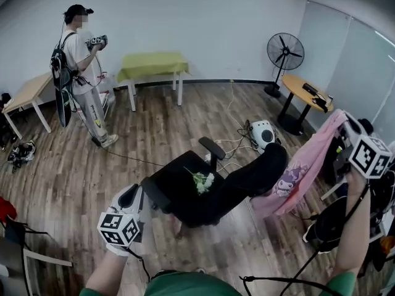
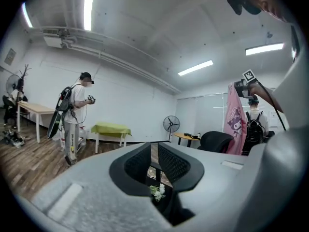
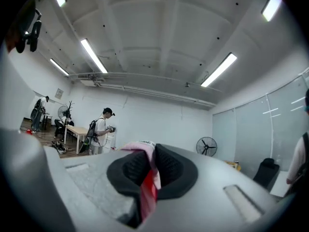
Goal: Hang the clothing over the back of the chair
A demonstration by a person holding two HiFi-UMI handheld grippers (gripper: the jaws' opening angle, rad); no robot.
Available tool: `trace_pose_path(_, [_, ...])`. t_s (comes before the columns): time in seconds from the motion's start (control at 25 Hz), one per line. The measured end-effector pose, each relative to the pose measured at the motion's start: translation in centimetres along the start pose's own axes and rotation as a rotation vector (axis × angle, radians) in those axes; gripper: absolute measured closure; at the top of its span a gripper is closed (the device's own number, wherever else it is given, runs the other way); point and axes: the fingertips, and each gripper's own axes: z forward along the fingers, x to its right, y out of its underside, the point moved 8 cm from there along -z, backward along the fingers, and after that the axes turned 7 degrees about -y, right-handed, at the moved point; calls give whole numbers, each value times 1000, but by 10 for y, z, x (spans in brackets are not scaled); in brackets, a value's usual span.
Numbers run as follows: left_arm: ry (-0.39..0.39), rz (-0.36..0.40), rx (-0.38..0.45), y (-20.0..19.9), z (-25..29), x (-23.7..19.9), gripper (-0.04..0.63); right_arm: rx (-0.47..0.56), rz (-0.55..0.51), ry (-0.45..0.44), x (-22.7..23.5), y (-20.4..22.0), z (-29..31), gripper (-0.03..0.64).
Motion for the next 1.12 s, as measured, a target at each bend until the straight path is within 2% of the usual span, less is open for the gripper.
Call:
trace_pose_path(0.2, [-117,-16,-5,12,-28,-11,541,22,16,-92,-1,-5,69,601])
trace_pose_path(0.44, [-167,-26,-18,26,-34,-18,541,-83,-22,-196,-27,39,144,600])
trace_pose_path(0.68, [-160,-43,-38,30,-17,-41,541,-176,-50,-215,-50,72,195,600])
trace_pose_path(0.88, [-153,-44,-46,27,13,-79,541,-299,-61,-199,-61,116,228,598])
trace_pose_path(1.12, [-78,-49,-64,20,68,-112,541,-393,-31,-155,-67,154,248,593])
